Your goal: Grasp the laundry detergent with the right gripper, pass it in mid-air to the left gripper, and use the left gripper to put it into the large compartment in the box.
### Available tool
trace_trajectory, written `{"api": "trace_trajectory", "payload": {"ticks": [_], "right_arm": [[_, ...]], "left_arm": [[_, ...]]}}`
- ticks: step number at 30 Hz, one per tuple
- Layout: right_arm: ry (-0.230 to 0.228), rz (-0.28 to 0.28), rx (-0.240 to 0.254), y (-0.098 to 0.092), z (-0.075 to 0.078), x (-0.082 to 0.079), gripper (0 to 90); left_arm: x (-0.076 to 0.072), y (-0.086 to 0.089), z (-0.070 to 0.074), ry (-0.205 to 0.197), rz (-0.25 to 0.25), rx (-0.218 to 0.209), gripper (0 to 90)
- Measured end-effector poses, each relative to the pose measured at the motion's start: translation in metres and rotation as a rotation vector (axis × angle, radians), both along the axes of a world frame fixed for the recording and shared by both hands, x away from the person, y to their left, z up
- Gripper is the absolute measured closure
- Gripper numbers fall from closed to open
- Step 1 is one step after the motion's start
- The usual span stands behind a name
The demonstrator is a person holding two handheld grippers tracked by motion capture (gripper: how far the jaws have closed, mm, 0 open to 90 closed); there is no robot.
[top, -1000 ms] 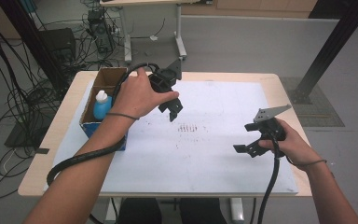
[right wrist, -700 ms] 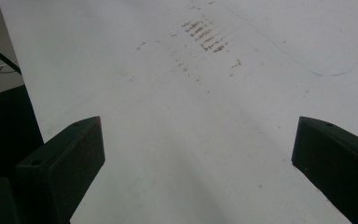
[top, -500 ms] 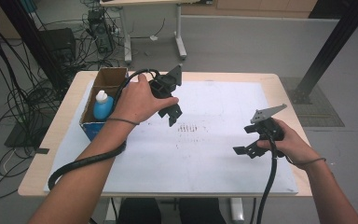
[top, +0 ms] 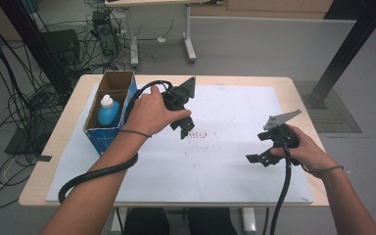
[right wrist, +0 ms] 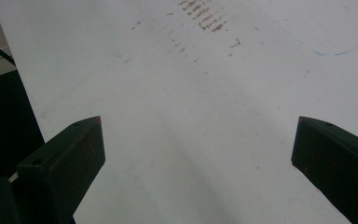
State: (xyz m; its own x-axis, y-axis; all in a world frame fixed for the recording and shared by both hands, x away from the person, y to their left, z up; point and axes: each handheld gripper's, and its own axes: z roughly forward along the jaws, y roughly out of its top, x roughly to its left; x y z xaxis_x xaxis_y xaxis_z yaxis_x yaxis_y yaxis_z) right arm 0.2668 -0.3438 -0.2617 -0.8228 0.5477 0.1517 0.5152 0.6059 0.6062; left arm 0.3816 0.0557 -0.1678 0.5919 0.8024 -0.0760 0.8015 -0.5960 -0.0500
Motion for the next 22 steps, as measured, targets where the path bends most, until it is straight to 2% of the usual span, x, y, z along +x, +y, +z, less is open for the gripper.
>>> {"api": "trace_trajectory", "payload": {"ticks": [22], "right_arm": [[-0.002,0.006,0.003,0.0045,-0.0005,0.001,2.7]], "left_arm": [[-0.0011,0.0051,-0.0005,-0.003,0.013,-0.018,7.2]]}}
